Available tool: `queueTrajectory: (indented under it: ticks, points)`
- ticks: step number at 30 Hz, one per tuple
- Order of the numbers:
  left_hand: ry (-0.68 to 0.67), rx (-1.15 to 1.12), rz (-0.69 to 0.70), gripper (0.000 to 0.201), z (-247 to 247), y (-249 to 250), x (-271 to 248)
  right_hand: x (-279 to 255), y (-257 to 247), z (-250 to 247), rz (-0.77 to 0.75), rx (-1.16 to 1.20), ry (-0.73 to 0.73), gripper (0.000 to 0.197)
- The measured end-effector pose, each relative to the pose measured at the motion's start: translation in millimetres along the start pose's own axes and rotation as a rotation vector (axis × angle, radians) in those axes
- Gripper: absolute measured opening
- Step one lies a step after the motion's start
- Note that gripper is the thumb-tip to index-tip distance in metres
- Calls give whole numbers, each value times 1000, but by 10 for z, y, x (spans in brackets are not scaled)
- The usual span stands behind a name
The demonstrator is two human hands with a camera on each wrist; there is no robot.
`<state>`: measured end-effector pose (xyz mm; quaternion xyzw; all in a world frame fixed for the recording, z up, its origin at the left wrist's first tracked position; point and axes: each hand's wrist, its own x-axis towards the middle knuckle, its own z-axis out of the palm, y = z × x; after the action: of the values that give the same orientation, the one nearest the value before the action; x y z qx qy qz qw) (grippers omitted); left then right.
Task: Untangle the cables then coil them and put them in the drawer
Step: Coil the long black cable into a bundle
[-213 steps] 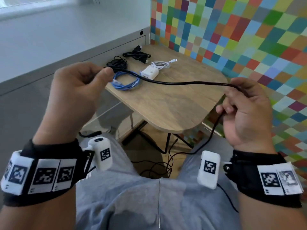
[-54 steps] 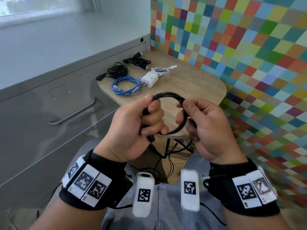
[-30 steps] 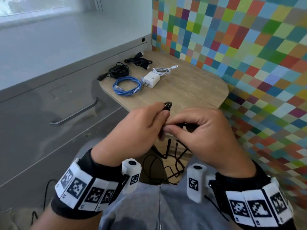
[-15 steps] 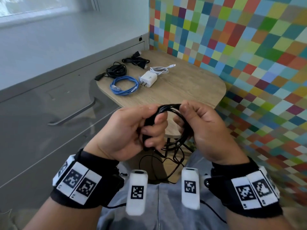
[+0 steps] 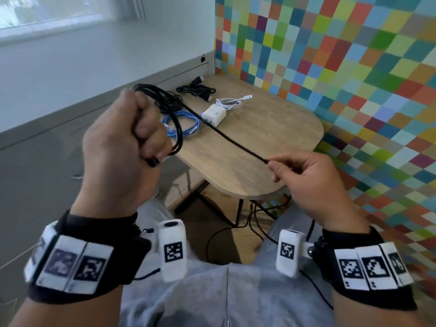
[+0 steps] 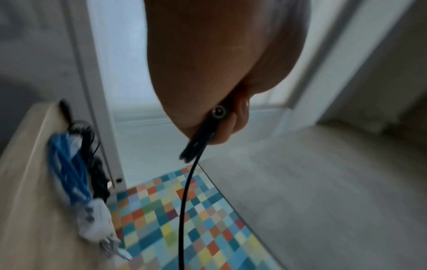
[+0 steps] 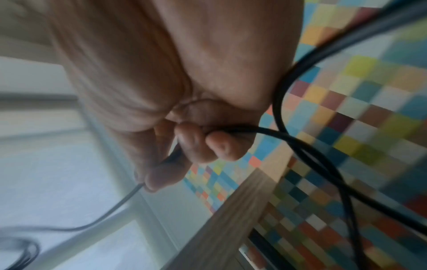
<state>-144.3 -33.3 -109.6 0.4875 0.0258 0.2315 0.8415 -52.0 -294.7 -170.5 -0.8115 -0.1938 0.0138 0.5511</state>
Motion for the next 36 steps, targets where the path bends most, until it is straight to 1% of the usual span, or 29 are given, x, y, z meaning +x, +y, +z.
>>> queueTrajectory:
  ticks: [1, 2, 4, 5, 7, 9, 11, 12, 14, 16, 19, 21, 23, 24, 27, 29, 30, 32, 36]
  points:
    - [21, 158, 58, 29, 47, -46, -30, -13, -56, 36, -17, -90, -50, 16]
    - [9, 313, 100, 27, 91, -94, -62, -33, -115, 89, -17, -158, -116, 14]
    - [-66, 577, 107, 25, 141, -195, -109, -92, -216, 203, -27, -257, -239, 8]
    - [-118, 689, 93, 23, 153, -231, -126, -119, -257, 257, -60, -298, -272, 8]
    - [-254, 924, 81, 19, 171, -304, -155, -149, -308, 339, -162, -321, -290, 11]
    - [-392, 1136, 97, 18, 209, -372, -204, -153, -366, 362, -266, -281, -259, 11]
    - [-444, 1253, 100, 26, 243, -412, -242, -141, -404, 345, -352, -237, -210, 8]
    - [-445, 1253, 74, 30, 255, -410, -248, -144, -423, 333, -373, -214, -194, 6]
    - [-457, 1199, -16, 31, 277, -403, -229, -173, -445, 304, -358, -138, -164, 7]
    - [-502, 1155, -115, 33, 288, -392, -200, -193, -450, 270, -309, -84, -155, 12]
    - [-583, 1087, -267, 40, 227, -363, -165, -183, -411, 208, -213, -87, -210, 17]
    - [-631, 1040, -367, 49, 131, -327, -137, -168, -384, 151, -148, -111, -217, 20]
    - [-639, 894, -454, 51, 31, -278, -122, -160, -357, 86, -124, -112, -194, 17]
    - [-615, 766, -477, 46, -14, -257, -119, -149, -338, 52, -110, -88, -164, 15]
    - [-500, 272, -505, 33, -110, -213, -114, -74, -252, -45, -69, -20, -67, 16]
    - [-471, 45, -475, 31, -141, -178, -90, -36, -185, -86, -42, -27, -67, 12]
    - [-459, -38, -457, 31, -145, -155, -73, -26, -150, -100, -26, -45, -86, 9]
    - [-417, -151, -426, 31, -146, -113, -48, -10, -81, -119, 6, -85, -121, 11]
    - [-323, -235, -384, 40, -121, -100, -41, 18, -29, -116, 48, -76, -144, 12]
